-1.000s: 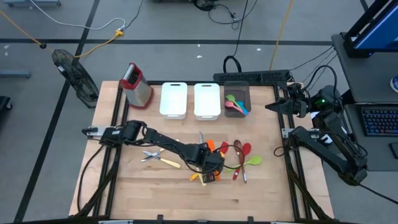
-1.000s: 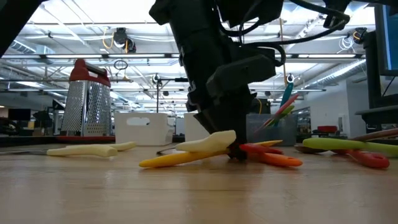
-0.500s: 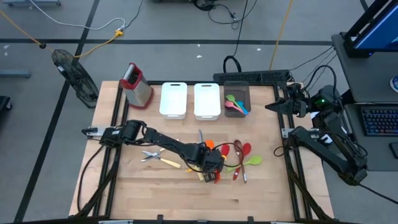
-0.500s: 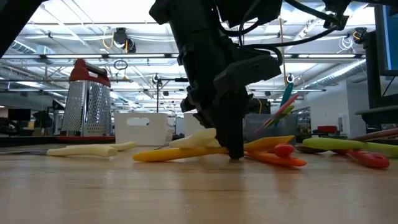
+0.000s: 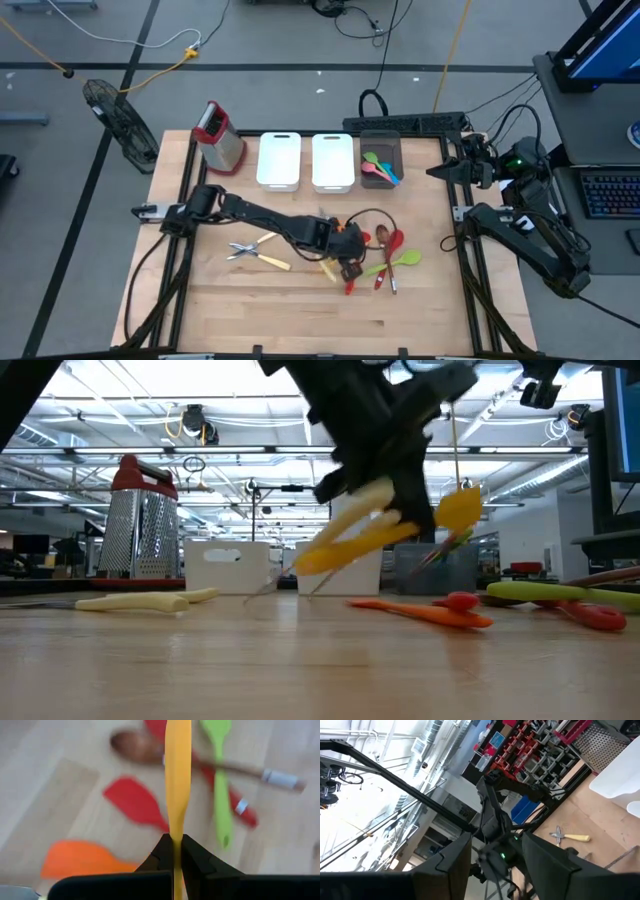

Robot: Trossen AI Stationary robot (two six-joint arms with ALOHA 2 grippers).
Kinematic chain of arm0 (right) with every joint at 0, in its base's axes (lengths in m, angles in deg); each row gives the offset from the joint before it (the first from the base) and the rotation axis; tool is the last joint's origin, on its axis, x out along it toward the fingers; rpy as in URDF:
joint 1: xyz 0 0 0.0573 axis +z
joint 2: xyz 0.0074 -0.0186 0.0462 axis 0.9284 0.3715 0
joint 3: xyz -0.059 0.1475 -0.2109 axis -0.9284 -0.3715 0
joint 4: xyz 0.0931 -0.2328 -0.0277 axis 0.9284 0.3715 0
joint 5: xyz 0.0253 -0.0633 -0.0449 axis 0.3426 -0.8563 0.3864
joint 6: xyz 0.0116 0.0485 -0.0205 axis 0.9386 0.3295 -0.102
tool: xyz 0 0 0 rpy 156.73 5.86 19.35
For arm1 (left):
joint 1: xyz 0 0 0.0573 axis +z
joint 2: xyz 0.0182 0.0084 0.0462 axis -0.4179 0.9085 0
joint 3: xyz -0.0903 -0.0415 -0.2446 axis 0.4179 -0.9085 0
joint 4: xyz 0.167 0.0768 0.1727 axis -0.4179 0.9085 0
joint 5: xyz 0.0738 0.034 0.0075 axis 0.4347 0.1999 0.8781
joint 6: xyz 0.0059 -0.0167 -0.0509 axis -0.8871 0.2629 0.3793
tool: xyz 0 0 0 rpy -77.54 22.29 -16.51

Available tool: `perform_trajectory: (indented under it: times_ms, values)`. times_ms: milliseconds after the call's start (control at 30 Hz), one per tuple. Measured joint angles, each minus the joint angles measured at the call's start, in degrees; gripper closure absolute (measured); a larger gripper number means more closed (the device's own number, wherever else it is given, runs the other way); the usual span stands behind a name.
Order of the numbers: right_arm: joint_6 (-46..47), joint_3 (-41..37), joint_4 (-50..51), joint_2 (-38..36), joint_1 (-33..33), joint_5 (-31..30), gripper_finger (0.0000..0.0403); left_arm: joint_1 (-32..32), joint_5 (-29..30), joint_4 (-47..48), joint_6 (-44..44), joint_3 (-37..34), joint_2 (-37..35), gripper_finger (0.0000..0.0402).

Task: Pick & Place Kitchen Items
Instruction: Put the yellow spatula into the black bin

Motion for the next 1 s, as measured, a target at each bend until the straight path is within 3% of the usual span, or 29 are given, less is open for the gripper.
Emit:
perform_trajectory:
  times_ms: [467,1000]
  values:
    - [-0.01,-0.02,1.3,-0.01,0.0,3.06,0.0234,4.75,-2.44,-18.25,4.4,0.08,-4.71,0.0398]
    - [-3.14,-0.02,1.85,0.01,0.0,2.76,0.0234,15.19,-10.53,-34.34,13.37,0.09,-9.88,0.0398]
